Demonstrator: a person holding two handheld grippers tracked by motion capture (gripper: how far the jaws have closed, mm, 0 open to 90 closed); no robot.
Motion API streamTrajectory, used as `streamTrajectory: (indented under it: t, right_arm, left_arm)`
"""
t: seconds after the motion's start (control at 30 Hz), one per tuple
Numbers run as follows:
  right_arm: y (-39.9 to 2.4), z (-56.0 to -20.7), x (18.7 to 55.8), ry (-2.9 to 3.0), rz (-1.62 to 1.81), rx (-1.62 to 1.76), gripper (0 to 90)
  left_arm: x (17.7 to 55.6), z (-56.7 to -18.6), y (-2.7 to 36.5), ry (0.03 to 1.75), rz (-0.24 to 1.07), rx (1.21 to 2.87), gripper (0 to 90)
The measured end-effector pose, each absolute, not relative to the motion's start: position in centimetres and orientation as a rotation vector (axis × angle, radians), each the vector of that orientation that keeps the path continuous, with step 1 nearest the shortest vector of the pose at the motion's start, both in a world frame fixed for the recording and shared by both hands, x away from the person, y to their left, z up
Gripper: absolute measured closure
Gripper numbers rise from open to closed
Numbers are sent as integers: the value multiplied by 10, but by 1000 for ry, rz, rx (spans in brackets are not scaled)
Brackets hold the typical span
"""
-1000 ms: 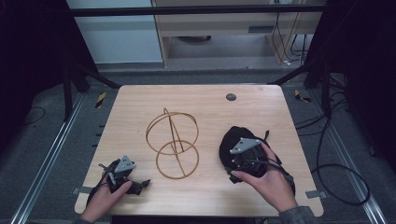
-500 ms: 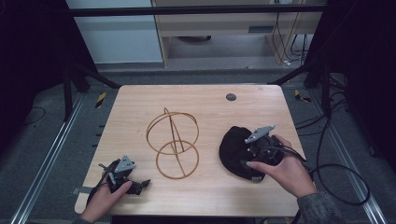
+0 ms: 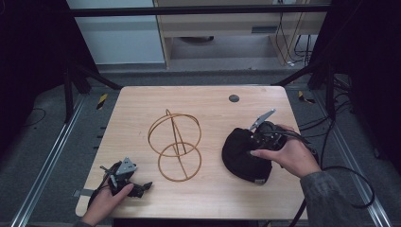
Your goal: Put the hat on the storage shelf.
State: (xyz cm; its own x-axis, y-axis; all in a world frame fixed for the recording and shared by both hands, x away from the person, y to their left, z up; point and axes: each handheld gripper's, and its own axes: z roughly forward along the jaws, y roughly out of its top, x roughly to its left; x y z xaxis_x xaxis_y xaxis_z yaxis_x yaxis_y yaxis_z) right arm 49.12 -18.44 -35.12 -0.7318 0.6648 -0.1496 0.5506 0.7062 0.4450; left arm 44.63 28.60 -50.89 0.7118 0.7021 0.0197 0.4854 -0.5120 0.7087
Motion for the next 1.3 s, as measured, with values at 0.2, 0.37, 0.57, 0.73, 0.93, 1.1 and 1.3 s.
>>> streamTrajectory:
  t: [0.2,0.37,0.57,0.73,0.93,1.1,1.3]
  right_arm:
    - [-174,-360,510,2648,488,958,309]
    - [-172,-374,530,2683,452,1012,368]
    - [-173,-380,539,2707,425,1053,489]
    - [-177,-383,543,2725,429,1053,688]
    - [-182,-376,537,2707,466,1039,754]
    - [-187,-360,526,2659,557,1036,758]
    - [-191,-335,512,2600,661,1006,760]
  left_arm:
    - [446,-509,286,898,399,2215,0]
    - [446,-509,286,898,399,2215,0]
    - [446,-509,286,901,399,2210,0]
    - [446,-509,286,901,399,2210,0]
    - [446,-509,286,898,399,2215,0]
    - [446,-509,286,898,399,2215,0]
    - [446,-509,286,898,399,2215,0]
